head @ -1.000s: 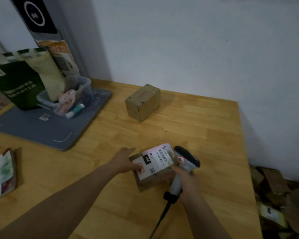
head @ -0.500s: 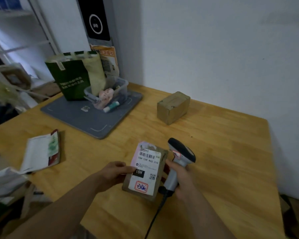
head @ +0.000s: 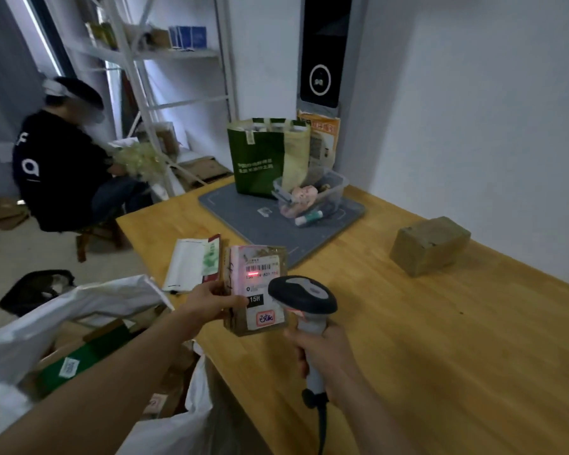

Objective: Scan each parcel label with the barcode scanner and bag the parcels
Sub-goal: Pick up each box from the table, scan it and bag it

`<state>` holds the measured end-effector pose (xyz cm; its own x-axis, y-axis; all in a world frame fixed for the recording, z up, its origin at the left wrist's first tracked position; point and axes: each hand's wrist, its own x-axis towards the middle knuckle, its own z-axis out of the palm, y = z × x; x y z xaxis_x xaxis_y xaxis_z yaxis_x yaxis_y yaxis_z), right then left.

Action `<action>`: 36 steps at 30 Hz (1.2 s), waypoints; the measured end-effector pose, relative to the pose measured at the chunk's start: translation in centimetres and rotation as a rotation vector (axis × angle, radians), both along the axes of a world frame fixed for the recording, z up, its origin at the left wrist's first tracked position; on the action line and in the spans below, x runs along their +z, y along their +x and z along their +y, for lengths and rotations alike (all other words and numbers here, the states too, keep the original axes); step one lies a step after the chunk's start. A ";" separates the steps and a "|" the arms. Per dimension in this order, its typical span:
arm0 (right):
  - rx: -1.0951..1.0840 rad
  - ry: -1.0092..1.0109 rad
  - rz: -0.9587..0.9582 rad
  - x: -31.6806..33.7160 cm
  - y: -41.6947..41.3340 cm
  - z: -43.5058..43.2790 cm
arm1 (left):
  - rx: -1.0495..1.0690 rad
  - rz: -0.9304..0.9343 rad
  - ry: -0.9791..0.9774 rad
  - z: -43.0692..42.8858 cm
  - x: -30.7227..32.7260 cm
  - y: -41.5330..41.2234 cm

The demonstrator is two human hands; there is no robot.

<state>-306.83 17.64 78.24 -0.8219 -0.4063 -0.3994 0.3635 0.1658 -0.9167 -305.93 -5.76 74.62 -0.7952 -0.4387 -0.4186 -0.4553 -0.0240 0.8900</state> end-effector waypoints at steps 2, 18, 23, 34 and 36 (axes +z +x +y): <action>0.052 0.009 0.030 0.4 0.5 -1.2 | 0.045 -0.002 -0.008 -1.2 -0.1 0.9; 0.227 0.022 0.099 1.0 2.0 -6.5 | 0.131 -0.020 -0.057 -5.9 -0.4 5.0; 0.240 0.002 0.074 0.5 2.1 -7.6 | 0.300 -0.029 -0.075 -7.9 -0.6 6.9; 0.313 0.046 -0.011 -1.1 2.7 -11.4 | 0.677 -0.331 -0.814 -18.3 0.3 14.5; 0.326 0.050 -0.024 -1.3 2.9 -12.8 | 0.632 -0.397 -0.944 -19.8 0.2 14.8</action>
<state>-303.91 4.79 76.95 -0.6420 -0.6258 -0.4429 0.3050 0.3216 -0.8964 -291.14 -25.57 74.82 -0.2176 -0.9698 0.1100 -0.8444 0.2436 0.4772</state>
